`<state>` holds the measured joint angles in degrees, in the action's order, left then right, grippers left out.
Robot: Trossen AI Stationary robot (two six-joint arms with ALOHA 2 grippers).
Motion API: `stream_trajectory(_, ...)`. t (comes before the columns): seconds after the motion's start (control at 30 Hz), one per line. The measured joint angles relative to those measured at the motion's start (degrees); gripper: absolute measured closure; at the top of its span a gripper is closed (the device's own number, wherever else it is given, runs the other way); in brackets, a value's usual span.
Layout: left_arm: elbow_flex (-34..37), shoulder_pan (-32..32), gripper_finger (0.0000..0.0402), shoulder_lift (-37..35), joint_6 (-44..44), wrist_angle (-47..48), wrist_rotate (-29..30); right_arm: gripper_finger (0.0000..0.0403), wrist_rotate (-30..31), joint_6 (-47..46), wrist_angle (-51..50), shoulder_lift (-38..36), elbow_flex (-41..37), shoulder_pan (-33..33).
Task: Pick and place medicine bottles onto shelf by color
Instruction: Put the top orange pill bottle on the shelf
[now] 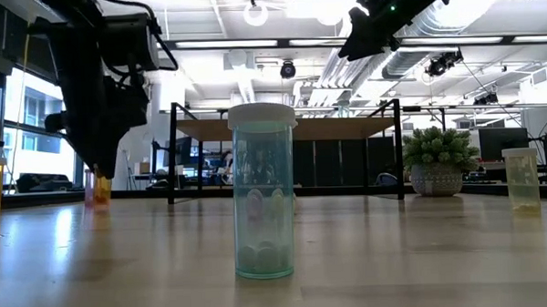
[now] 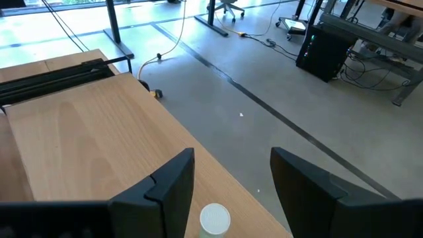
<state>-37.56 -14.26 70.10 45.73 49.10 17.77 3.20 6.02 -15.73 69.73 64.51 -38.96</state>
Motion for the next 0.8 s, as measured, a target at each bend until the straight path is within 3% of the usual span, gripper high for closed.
stream_trajectory(0.33, -12.8, -4.0, 0.0289, -3.0, -4.6, 14.6, 6.0, 0.0212, 0.0, 0.0, -0.1, 0.0, 0.0, 0.0)
stream_trajectory(0.8, -37.6, -21.8, 0.0289, -3.1, -23.5, 16.2, 10.2, 0.0212, 0.0, 0.3, -0.2, 0.0, 0.0, 0.0)
